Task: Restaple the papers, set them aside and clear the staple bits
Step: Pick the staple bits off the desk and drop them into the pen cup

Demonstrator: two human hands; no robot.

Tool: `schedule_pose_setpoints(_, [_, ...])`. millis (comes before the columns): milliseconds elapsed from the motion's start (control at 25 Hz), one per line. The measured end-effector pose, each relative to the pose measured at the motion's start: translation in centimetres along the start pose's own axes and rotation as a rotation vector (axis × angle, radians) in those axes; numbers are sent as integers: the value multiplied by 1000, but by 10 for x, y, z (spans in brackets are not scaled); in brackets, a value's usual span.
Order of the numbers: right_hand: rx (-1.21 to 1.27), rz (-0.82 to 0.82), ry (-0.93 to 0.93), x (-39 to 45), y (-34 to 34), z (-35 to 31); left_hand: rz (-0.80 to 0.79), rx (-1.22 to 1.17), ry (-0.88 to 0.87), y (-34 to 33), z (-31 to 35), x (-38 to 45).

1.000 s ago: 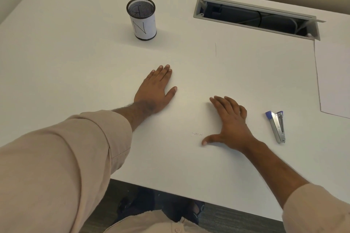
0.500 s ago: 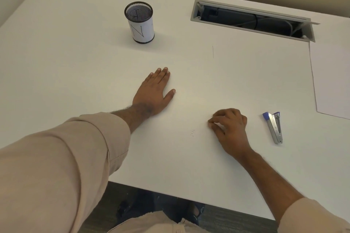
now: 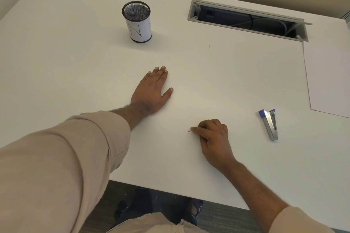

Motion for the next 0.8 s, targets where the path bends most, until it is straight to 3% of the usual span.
schedule_pose_setpoints(160, [59,-67,-144,9,4,0,-5,1,-2,-1,1,0])
schedule_pose_setpoints(360, [-115,-265,69,5,-10,-33,-1,5,-8,-1,2,0])
schedule_pose_setpoints(560, [98,-206,-156,9,1,-25,-6,-10,-8,0,2,2])
schedule_pose_setpoints(800, [8,-249,-205,6,0,-14,4,-16,-7,0,1,-1])
Point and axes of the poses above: each hand's wrist, its own x-axis towards the middle knuckle, its own y-axis out of the back of the hand, z = x × y, the point moved 8 cm from there along x, towards the middle knuckle, and after that the axes turned 4 degrees about -x, right-handed, at the moved point
